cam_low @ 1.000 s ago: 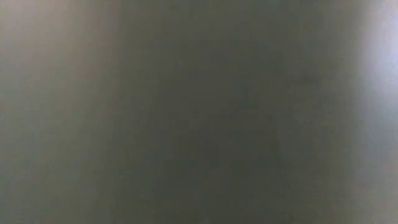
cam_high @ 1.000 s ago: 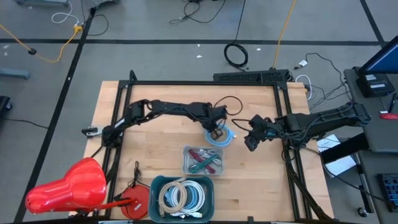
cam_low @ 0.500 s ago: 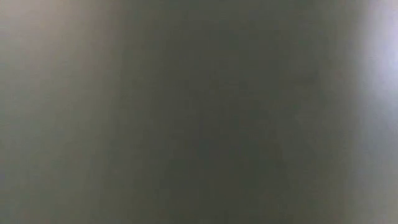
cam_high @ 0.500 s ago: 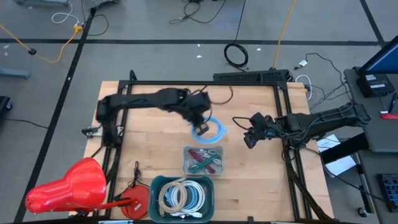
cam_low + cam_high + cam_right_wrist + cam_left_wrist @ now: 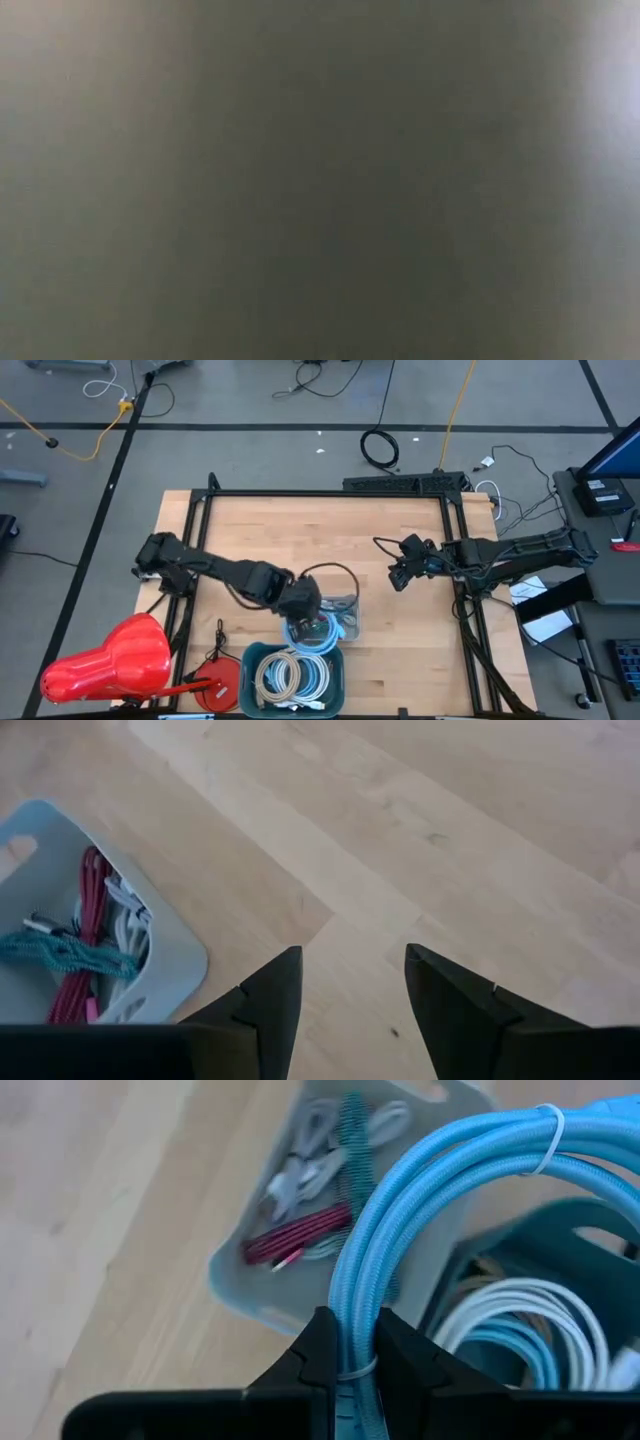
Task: Pick & Place USB Port
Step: Put the blue HDMI cable into the blue bin
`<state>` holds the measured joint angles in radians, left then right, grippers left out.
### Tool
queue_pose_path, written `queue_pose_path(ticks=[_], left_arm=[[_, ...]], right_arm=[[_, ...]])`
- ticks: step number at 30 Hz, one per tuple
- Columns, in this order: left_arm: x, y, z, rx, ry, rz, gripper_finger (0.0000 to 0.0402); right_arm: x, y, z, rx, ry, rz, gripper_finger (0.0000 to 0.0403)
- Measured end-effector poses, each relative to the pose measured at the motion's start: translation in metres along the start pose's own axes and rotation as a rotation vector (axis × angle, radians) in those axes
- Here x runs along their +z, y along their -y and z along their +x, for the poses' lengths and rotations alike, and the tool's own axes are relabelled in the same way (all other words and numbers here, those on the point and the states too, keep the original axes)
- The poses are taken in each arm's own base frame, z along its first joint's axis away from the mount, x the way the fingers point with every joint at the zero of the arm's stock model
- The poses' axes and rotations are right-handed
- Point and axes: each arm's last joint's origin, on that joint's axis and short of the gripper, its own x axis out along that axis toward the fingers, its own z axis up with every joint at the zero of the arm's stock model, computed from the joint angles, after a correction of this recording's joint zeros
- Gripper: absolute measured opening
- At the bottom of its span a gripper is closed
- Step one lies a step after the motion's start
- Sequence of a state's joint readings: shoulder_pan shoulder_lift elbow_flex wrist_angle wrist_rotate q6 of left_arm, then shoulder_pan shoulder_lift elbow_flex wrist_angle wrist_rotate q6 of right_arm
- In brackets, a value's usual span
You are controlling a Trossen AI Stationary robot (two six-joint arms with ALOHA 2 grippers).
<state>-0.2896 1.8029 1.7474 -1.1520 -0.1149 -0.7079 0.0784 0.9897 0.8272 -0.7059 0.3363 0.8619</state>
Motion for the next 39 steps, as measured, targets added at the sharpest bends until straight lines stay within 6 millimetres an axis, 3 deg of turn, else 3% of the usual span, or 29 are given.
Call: queue_pose_path(ticks=[14, 26, 39], left_arm=[[-0.048, 0.048, 0.019, -0.109, -0.048, -0.262, 0.0040], [-0.098, 0.076, 0.010, -0.093, -0.125, -0.403, 0.0040], [-0.125, 0.086, 0.011, -0.079, -0.164, -0.456, 0.0040]], right_arm=[[-0.001, -0.003, 0.000, 0.088, -0.063, -0.180, 0.0169], [-0.001, -0.007, -0.001, 0.154, -0.067, -0.235, 0.0169], [0.005, -0.014, -0.002, 0.214, 0.000, -0.219, 0.0169]])
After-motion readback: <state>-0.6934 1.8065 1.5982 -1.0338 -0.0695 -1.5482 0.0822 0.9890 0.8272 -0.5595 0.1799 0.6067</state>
